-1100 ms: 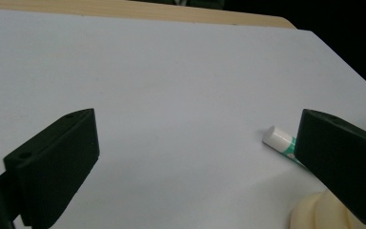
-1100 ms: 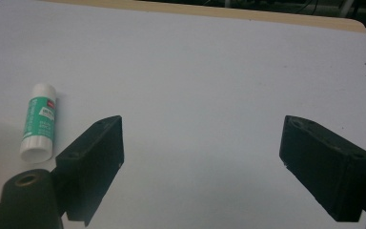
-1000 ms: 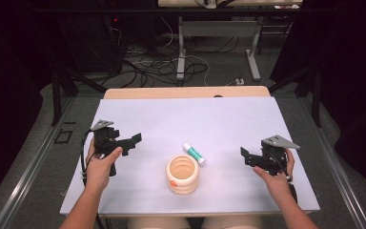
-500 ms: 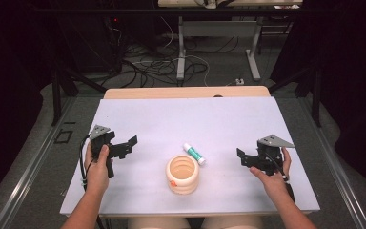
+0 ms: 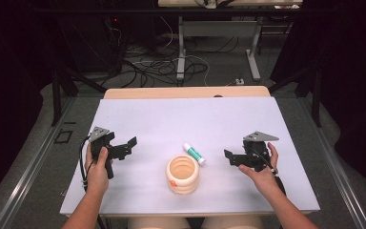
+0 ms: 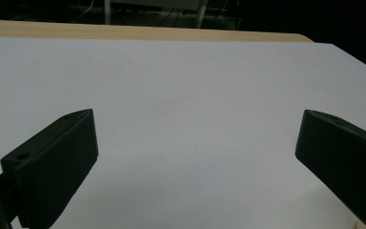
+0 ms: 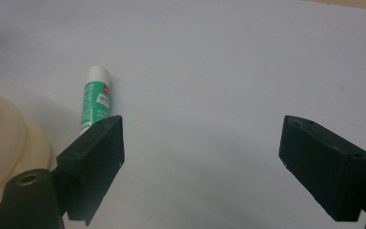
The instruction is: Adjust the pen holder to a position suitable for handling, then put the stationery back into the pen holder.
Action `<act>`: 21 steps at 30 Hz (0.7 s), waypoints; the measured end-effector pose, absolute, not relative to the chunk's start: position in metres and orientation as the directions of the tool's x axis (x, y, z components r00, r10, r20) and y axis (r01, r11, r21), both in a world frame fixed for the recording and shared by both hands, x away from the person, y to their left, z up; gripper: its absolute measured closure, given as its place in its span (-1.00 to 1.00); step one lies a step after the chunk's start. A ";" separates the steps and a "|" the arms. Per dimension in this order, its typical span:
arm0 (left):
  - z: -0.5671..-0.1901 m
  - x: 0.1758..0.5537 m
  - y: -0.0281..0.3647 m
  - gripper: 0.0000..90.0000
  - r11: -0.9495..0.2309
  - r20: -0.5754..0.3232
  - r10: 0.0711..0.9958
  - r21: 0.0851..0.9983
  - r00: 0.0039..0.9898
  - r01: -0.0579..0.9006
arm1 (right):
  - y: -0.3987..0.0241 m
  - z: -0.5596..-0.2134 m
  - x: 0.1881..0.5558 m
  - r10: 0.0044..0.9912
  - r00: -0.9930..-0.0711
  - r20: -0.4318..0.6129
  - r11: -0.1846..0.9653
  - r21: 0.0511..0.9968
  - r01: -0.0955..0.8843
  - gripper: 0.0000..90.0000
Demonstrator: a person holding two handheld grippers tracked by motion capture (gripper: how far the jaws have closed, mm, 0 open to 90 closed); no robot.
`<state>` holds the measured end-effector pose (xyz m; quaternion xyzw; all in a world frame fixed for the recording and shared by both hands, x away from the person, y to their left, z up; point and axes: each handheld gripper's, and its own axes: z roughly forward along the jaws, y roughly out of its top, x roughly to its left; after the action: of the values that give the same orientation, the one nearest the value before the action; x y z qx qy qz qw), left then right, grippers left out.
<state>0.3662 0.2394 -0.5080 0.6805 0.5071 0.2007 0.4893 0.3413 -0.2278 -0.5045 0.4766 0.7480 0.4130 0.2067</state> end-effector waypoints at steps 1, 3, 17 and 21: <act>-0.508 0.366 0.239 -0.99 -0.008 -0.222 0.886 0.870 0.406 0.492 | -0.224 -0.503 0.344 0.879 -0.470 0.081 0.216 0.811 0.543 -0.67; -0.507 0.366 0.239 -0.99 -0.012 -0.217 0.886 0.872 0.409 0.490 | -0.216 -0.500 0.348 0.868 -0.491 0.069 0.243 0.805 0.542 -0.65; -0.507 0.364 0.241 -0.99 -0.013 -0.219 0.885 0.870 0.410 0.492 | -0.165 -0.485 0.388 0.815 -0.576 0.059 0.367 0.716 0.594 -0.57; -0.507 0.364 0.241 -0.99 -0.013 -0.220 0.885 0.869 0.410 0.494 | -0.156 -0.481 0.394 0.809 -0.584 0.071 0.386 0.685 0.618 -0.54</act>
<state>0.3637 0.2413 -0.5072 0.6829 0.5051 0.2002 0.4883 0.3944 -0.1561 -0.4809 0.4346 0.8207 0.3440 0.1386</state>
